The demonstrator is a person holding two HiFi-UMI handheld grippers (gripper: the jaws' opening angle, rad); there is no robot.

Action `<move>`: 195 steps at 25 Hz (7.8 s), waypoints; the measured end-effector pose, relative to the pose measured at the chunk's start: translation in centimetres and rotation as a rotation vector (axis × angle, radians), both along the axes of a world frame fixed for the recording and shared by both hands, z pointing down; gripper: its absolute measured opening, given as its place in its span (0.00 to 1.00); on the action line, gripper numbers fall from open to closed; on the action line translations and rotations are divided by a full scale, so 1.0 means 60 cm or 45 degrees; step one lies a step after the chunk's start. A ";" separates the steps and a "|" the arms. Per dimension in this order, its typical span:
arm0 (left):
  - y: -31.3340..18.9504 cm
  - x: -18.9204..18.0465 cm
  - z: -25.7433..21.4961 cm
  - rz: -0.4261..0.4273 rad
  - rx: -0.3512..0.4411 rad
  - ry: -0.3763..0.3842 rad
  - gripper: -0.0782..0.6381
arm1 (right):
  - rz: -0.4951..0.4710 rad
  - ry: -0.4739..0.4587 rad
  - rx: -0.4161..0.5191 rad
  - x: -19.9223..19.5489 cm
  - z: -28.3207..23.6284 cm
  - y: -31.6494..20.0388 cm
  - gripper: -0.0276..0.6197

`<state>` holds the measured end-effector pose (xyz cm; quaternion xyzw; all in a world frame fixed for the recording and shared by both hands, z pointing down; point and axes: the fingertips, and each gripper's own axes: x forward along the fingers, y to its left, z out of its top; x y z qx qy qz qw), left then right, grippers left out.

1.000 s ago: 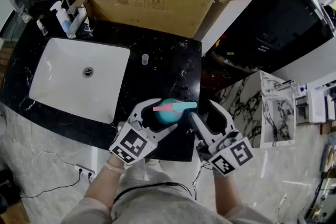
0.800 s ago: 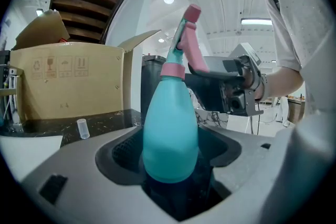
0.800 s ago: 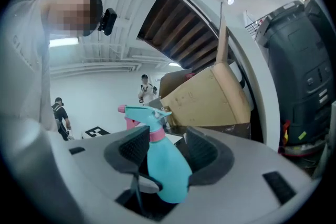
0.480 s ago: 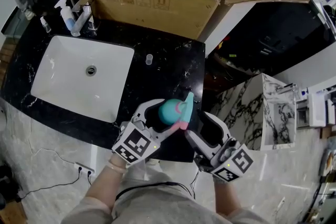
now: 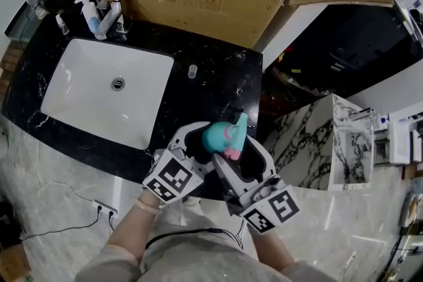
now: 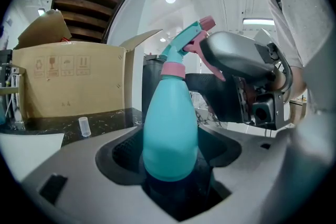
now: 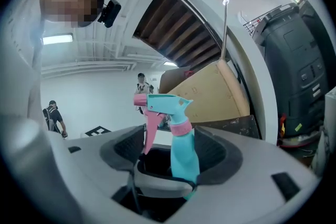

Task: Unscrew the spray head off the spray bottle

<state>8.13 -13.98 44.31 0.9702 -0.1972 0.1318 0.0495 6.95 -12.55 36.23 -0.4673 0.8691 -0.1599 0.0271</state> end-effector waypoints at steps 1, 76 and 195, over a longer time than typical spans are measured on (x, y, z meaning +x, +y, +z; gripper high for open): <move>0.000 0.000 0.000 0.000 -0.001 -0.001 0.57 | 0.005 0.007 -0.007 0.003 0.002 0.001 0.50; 0.005 -0.007 0.003 -0.011 -0.017 -0.003 0.57 | 0.050 0.057 0.060 0.014 -0.023 -0.043 0.27; 0.168 -0.245 -0.181 -0.959 0.285 0.296 0.12 | -0.167 0.130 0.344 0.104 -0.132 0.176 0.25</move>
